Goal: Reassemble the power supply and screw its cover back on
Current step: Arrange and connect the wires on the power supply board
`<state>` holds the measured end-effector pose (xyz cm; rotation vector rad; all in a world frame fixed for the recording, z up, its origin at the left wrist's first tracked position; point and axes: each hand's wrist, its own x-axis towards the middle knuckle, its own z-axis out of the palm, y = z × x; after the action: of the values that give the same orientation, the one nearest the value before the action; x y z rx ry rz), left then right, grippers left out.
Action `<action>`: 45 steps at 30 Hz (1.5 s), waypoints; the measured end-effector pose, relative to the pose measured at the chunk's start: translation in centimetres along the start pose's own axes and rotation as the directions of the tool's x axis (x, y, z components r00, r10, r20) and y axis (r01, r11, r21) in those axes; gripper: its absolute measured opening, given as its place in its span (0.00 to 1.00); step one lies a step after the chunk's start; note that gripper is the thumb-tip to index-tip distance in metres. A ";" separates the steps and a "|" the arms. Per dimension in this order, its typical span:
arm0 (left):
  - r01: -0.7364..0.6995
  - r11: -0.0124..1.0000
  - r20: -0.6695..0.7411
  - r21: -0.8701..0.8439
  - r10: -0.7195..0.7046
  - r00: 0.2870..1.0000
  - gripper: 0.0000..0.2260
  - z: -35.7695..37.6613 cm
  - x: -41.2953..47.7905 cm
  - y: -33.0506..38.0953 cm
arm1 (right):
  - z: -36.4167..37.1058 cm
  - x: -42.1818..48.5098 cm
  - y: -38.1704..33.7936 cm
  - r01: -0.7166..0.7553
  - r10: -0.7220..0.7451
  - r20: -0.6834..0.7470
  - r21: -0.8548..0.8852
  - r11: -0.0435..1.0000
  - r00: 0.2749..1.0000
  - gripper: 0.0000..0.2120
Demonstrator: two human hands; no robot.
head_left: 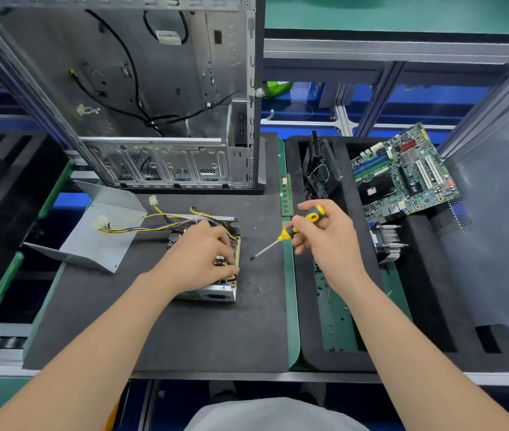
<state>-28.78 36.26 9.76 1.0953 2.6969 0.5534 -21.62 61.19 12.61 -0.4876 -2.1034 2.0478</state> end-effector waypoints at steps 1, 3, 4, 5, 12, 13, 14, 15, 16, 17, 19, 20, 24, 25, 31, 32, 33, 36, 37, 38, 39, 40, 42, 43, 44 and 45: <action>0.000 1.000 -0.001 -0.014 0.000 1.000 0.04 0.2 0.0 -0.2 | 0.2 -0.1 0.1 0.012 -0.011 0.014 -0.062 0.998 1.000 0.09; 0.009 0.998 0.014 -0.055 -0.008 1.000 0.04 0.4 -0.1 -0.5 | 0.6 -0.5 0.4 0.037 -0.031 0.041 -0.152 0.988 0.999 0.09; 0.017 0.997 0.025 -0.072 -0.015 1.000 0.05 0.4 0.0 -0.5 | 0.9 -0.6 0.5 0.050 -0.040 0.058 -0.181 0.982 0.998 0.09; 0.029 0.996 0.041 -0.089 -0.025 0.999 0.05 0.3 0.0 -0.6 | 1.3 -0.8 0.7 0.063 -0.048 0.077 -0.203 0.977 0.996 0.09; 0.053 0.986 0.161 -0.157 -0.028 0.987 0.16 -0.6 -0.2 -1.1 | 3.3 -1.6 1.6 0.162 -0.097 0.199 -0.342 0.925 0.975 0.09; 0.048 0.985 0.167 -0.164 -0.020 0.986 0.18 -0.7 -0.2 -1.1 | 3.5 -1.8 1.6 0.185 -0.109 0.222 -0.359 0.915 0.969 0.09; 0.041 0.985 0.174 -0.166 -0.012 0.985 0.18 -0.8 -0.2 -1.2 | 3.7 -1.9 1.6 0.212 -0.125 0.245 -0.372 0.904 0.961 0.09; 0.033 0.986 0.182 -0.166 -0.003 0.983 0.18 -0.9 -0.1 -1.2 | 3.8 -2.0 1.6 0.240 -0.142 0.269 -0.379 0.894 0.953 0.09; 0.027 0.985 0.193 -0.168 0.006 0.981 0.18 -1.0 -0.1 -1.2 | 3.9 -2.1 1.5 0.263 -0.156 0.290 -0.380 0.887 0.944 0.09; 0.022 0.985 0.203 -0.174 0.014 0.979 0.17 -1.1 -0.2 -1.3 | 4.0 -2.1 1.5 0.281 -0.166 0.308 -0.380 0.881 0.937 0.09; 0.009 0.983 0.215 -0.183 0.031 0.976 0.14 -1.4 -0.2 -1.4 | 4.2 -2.2 1.5 0.306 -0.176 0.335 -0.388 0.869 0.925 0.09; 0.003 0.983 0.216 -0.185 0.038 0.976 0.14 -1.5 -0.2 -1.4 | 4.3 -2.2 1.5 0.313 -0.175 0.345 -0.398 0.863 0.922 0.09; -0.006 0.981 0.202 -0.193 0.046 0.978 0.12 -1.6 -0.2 -1.2 | 4.4 -2.2 1.4 0.332 -0.176 0.370 -0.418 0.846 0.912 0.10; -0.008 0.981 0.198 -0.194 0.047 0.979 0.11 -1.5 -0.2 -1.2 | 4.5 -2.2 1.4 0.337 -0.174 0.379 -0.422 0.841 0.909 0.10; -0.028 0.983 0.167 -0.184 0.060 0.984 0.10 -1.2 -0.3 -1.6 | 4.8 -2.0 0.7 0.465 -0.155 0.547 -0.491 0.737 0.823 0.13; -0.036 0.983 0.166 -0.181 0.066 0.984 0.09 -1.1 -0.3 -1.7 | 4.9 -1.9 0.3 0.505 -0.136 0.608 -0.490 0.710 0.782 0.14; -0.049 0.984 0.168 -0.171 0.078 0.983 0.06 -1.0 -0.2 -1.7 | 5.0 -1.8 -0.2 0.545 -0.110 0.671 -0.483 0.686 0.733 0.16; -0.100 0.986 0.162 -0.131 0.121 0.979 0.07 -0.9 0.0 -1.6 | 5.9 -1.3 -1.5 0.659 -0.044 0.794 -0.472 0.586 0.607 0.16; -0.102 0.986 0.154 -0.135 0.122 0.981 0.09 -0.8 0.0 -1.7 | 6.3 -1.1 -1.9 0.675 -0.038 0.795 -0.488 0.553 0.606 0.14; -0.092 0.985 0.147 -0.143 0.113 0.983 0.12 -0.8 -0.1 -1.8 | 6.7 -0.9 -2.2 0.675 -0.034 0.778 -0.521 0.522 0.627 0.12; -0.073 0.986 0.143 -0.149 0.094 0.985 0.15 -0.8 -0.2 -1.9 | 7.0 -0.6 -2.5 0.663 -0.027 0.751 -0.564 0.492 0.660 0.12; -0.056 0.986 0.141 -0.158 0.079 0.987 0.17 -0.8 -0.3 -1.9 | 7.3 -0.3 -2.7 0.642 -0.015 0.719 -0.612 0.461 0.695 0.12; -0.039 0.982 0.137 -0.183 0.065 0.988 0.18 -0.8 -0.4 -1.9 | 7.9 0.3 -3.0 0.599 -0.012 0.650 -0.692 0.402 0.760 0.17; -0.033 0.978 0.130 -0.205 0.060 0.990 0.17 -0.8 -0.4 -1.8 | 8.2 0.5 -3.1 0.584 -0.029 0.618 -0.724 0.368 0.785 0.20; -0.026 0.973 0.122 -0.231 0.055 0.991 0.15 -0.8 -0.5 -1.7 | 8.6 0.6 -3.0 0.571 -0.052 0.588 -0.755 0.321 0.807 0.23; -0.016 0.967 0.115 -0.254 0.047 0.992 0.12 -0.9 -0.5 -1.5 | 9.0 0.5 -3.1 0.559 -0.070 0.563 -0.784 0.269 0.823 0.26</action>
<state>-29.63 34.69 9.96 1.0658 2.4284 0.7853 -25.55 52.90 15.24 0.3858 -3.1653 0.4628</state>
